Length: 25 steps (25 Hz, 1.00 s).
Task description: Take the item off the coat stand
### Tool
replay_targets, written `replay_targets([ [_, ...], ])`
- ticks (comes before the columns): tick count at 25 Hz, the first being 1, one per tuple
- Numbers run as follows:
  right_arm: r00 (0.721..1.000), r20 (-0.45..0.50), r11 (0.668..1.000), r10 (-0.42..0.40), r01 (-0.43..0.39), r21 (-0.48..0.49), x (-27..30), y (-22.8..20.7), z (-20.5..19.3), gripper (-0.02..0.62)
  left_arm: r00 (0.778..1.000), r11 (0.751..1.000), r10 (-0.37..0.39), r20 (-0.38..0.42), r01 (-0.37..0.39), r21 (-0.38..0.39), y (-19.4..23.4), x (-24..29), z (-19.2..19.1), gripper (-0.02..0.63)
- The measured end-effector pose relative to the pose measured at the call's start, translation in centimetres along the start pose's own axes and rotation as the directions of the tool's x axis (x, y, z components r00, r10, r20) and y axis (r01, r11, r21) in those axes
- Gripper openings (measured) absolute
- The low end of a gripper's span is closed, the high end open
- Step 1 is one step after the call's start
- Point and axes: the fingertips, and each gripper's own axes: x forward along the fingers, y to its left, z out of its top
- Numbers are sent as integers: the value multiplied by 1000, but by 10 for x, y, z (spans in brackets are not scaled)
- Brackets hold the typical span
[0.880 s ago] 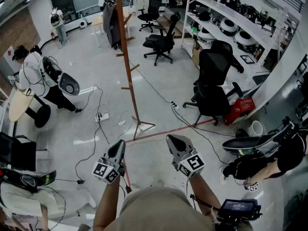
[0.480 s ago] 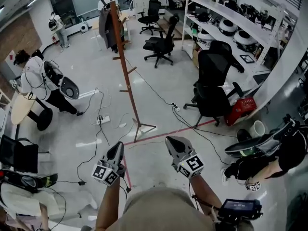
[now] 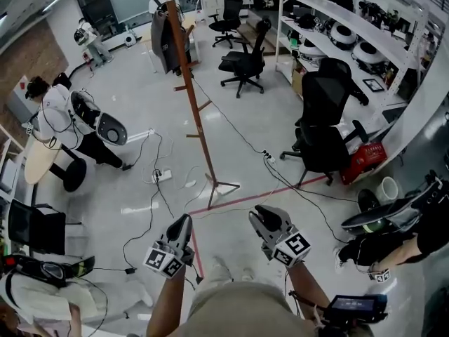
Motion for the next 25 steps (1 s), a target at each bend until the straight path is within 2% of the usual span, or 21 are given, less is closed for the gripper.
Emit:
replay_targets([
  [8,998,19,998,-54,55,-27,35,-8,9,83,999,999,-42,-10,42,-1,48,16,9,22],
  [12,996,15,996,-86,86,-19,54,-8,4,83,999,998,-49,-23,48,-44,69,18,6,28],
  [16,994,48,992,-99,102,-68,79,-6,13,83,994,994,-109,7,109,-19,91,29,13,63],
  [18,992,61,990,-108,113,-82,88,-5,15,83,994,994,-107,5,107,-16,98,33,18,74],
  [21,988,83,987,-134,141,-82,93,-7,14,83,995,994,-100,6,101,-50,107,34,19,92],
  [25,985,110,986,-135,145,-87,100,-4,14,83,992,990,-117,44,120,-76,119,32,22,103],
])
